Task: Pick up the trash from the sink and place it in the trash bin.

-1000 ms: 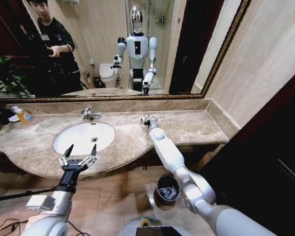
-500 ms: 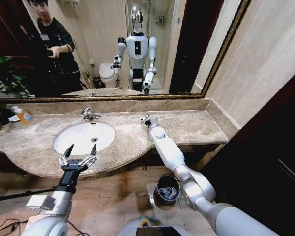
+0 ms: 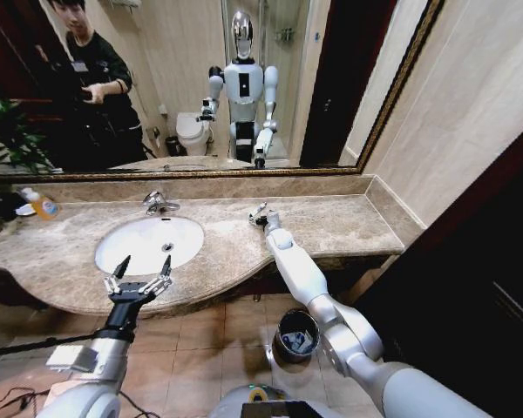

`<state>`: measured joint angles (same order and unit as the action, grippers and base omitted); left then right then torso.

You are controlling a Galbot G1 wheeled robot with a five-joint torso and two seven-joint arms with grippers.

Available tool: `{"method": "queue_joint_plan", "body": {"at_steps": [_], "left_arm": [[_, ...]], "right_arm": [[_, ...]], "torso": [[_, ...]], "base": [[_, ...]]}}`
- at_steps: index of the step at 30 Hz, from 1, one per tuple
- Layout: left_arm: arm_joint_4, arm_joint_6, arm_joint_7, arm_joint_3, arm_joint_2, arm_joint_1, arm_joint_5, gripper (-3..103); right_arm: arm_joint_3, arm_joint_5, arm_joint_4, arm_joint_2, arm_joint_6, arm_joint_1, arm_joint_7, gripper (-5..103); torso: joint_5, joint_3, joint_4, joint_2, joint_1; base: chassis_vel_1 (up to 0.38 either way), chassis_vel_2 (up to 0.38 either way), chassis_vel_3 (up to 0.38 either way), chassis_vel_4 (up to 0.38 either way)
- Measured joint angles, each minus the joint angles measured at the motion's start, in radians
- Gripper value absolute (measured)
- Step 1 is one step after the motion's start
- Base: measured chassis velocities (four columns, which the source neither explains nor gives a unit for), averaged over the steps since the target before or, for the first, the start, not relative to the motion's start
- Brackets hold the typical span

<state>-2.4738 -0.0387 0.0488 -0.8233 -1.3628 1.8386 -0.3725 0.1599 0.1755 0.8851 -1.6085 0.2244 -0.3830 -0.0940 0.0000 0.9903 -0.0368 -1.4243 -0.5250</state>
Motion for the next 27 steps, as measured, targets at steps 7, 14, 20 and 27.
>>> {"method": "queue_joint_plan", "body": {"at_steps": [7, 14, 20, 27], "left_arm": [[0.000, 0.000, 0.000, 0.000, 0.000, 0.000, 0.000, 100], [0.000, 0.000, 0.000, 0.000, 0.000, 0.000, 0.000, 100], [0.000, 0.000, 0.000, 0.000, 0.000, 0.000, 0.000, 100], [0.000, 0.000, 0.000, 0.000, 0.000, 0.000, 0.000, 100]], "right_arm": [[-0.001, 0.004, 0.017, 0.000, 0.000, -0.009, 0.006, 68], [0.000, 0.011, 0.033, 0.000, 0.001, -0.023, 0.026, 46], [0.002, 0.017, 0.041, 0.000, 0.002, -0.030, 0.039, 19], [0.003, 0.019, 0.046, 0.001, 0.002, -0.035, 0.042, 1]], "torso": [[0.0000, 0.000, 0.0000, 0.000, 0.000], [0.0000, 0.000, 0.0000, 0.000, 0.000], [-0.0001, 0.000, 0.0001, 0.000, 0.000], [0.0000, 0.000, 0.0001, 0.000, 0.000]], "base": [[0.000, 0.000, 0.000, 0.000], [0.000, 0.000, 0.000, 0.000], [0.000, 0.000, 0.000, 0.000], [0.000, 0.000, 0.000, 0.000]]}}
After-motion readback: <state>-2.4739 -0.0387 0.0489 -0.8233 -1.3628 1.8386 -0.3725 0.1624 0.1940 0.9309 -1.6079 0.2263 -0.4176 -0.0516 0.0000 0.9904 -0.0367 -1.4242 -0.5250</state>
